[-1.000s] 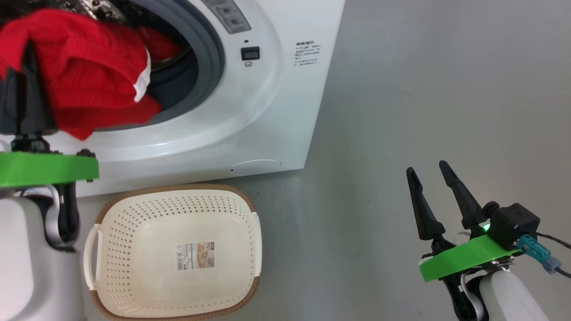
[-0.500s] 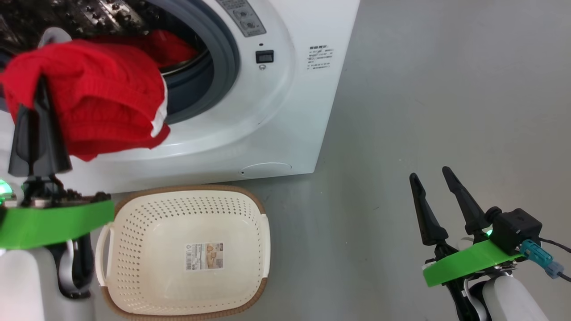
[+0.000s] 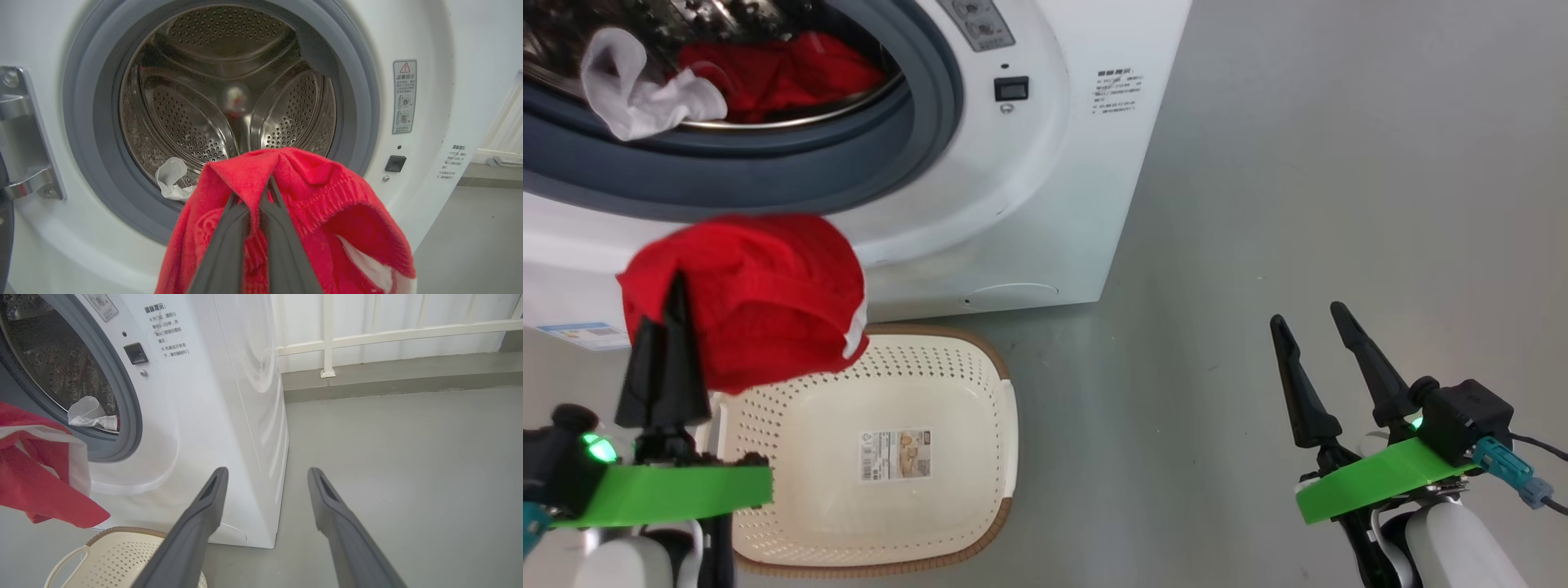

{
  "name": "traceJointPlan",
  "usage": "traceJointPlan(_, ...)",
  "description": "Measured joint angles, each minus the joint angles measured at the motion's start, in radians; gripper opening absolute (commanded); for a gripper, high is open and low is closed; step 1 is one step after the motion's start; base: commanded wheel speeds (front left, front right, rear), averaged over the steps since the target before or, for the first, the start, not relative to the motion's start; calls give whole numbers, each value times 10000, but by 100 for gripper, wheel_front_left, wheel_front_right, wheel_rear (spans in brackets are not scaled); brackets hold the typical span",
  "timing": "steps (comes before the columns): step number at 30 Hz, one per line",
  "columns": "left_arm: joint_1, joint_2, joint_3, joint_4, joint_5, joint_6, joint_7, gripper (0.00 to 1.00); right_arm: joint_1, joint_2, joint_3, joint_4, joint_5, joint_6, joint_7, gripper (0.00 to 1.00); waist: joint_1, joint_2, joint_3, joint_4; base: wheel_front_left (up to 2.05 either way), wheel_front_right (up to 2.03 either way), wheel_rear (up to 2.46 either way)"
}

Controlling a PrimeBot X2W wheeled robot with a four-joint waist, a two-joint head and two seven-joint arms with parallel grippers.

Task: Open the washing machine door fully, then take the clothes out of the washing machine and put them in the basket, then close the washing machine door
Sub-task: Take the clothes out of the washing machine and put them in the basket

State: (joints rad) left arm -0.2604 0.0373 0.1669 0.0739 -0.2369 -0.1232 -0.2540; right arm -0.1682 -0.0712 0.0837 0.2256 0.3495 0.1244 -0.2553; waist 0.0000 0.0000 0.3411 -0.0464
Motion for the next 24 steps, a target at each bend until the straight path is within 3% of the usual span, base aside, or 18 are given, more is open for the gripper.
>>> traceJointPlan(14, 142, -8, -69, 2801, -251, 98, 2, 0, -456, -29, 61, -79, 0, 0, 0, 100, 0, 0, 679, -254, 0, 0, 0)
traceJointPlan(24, -582, -19, -65, 5189, 263, 67, 4, 0, -730, 4, 94, -150, -6, 0, 0, 100, 0, 0, 1344, -455, 0, 0, 0)
